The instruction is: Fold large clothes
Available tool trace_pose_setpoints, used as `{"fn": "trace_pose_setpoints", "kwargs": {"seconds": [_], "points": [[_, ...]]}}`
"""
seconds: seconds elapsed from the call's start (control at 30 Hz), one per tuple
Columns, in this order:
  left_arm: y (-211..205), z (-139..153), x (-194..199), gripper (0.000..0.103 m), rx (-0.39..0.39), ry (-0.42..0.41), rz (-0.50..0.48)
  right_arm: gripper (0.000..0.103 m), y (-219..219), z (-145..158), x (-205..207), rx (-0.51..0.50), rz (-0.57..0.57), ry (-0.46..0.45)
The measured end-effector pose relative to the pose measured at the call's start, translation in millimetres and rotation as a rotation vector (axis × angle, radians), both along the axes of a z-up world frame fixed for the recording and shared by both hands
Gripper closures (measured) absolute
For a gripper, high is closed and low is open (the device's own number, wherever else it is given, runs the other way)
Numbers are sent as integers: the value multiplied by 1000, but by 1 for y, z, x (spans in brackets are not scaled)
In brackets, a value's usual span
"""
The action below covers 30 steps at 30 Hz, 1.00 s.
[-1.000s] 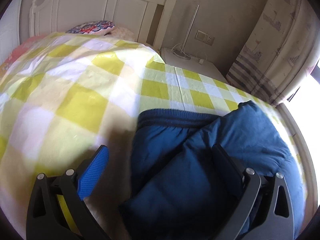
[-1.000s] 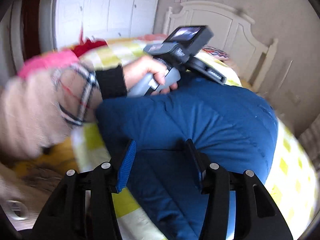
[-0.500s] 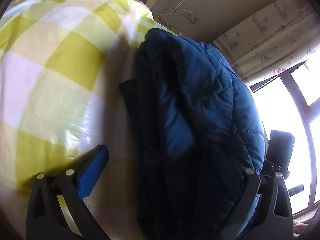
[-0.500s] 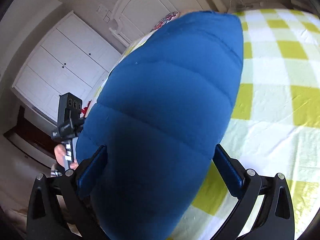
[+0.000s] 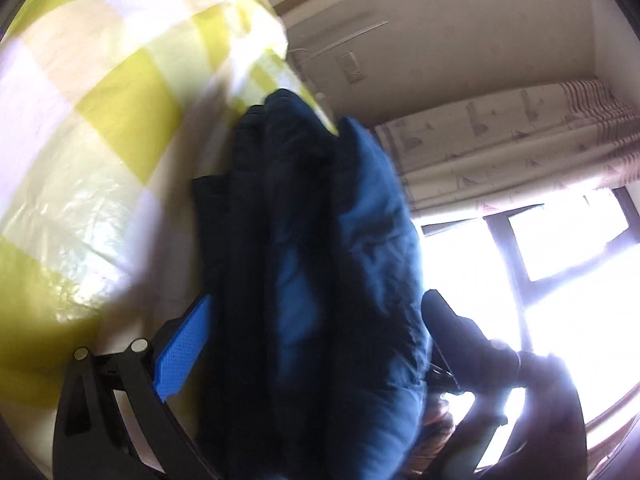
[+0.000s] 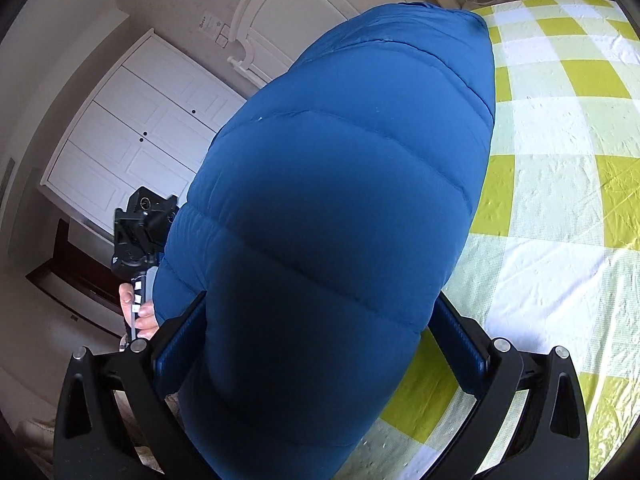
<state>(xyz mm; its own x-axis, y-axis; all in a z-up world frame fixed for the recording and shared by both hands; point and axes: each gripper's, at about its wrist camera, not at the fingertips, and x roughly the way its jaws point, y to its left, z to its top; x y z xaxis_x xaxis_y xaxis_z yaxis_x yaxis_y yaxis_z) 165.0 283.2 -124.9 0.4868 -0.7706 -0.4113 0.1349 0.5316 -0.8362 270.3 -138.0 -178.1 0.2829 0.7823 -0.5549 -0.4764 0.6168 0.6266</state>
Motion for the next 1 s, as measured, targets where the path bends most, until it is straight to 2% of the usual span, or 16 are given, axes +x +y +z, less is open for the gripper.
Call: {"fn": "trace_pose_setpoints", "kwargs": {"seconds": [0.07, 0.13, 0.17, 0.2, 0.37, 0.4, 0.43, 0.5, 0.6, 0.7, 0.83, 0.93, 1.0], "points": [[-25, 9, 1, 2, 180, -18, -36, 4, 1, 0, 0, 1, -1, -1], [-51, 4, 7, 2, 352, 3, -72, 4, 2, -1, -1, 0, -3, -2], [-56, 0, 10, 2, 373, 3, -84, 4, 2, -2, -1, 0, -4, -1], [-55, -6, 13, 2, 336, 0, -98, 4, 1, -3, 0, -2, -5, -1], [-59, -10, 20, 4, 273, -6, -130, 4, 4, -3, -2, -14, -15, -23], [-59, -13, 17, 18, 221, -16, -142, 5, 7, -2, -4, -30, -17, -43], [-57, -14, 13, 22, 178, -40, -129, 10, 10, 2, -9, -54, -21, -82], [-60, -10, 4, 40, 184, -104, -95, 19, 12, 10, -20, -91, -35, -155], [-80, 10, -13, 52, 245, -205, -43, 29, 12, 27, -34, -141, -65, -292], [-103, 39, -14, 53, 242, -295, -34, 33, -3, 55, -42, -157, -116, -428], [-142, 77, 23, 53, 199, -365, -61, 34, -35, 94, -33, -175, -185, -524], [-172, 86, 69, 53, 153, -358, -75, 34, -62, 119, -9, -218, -245, -563], [-199, 83, 104, 53, 144, -319, -83, 34, -84, 126, 21, -250, -272, -545]]}}
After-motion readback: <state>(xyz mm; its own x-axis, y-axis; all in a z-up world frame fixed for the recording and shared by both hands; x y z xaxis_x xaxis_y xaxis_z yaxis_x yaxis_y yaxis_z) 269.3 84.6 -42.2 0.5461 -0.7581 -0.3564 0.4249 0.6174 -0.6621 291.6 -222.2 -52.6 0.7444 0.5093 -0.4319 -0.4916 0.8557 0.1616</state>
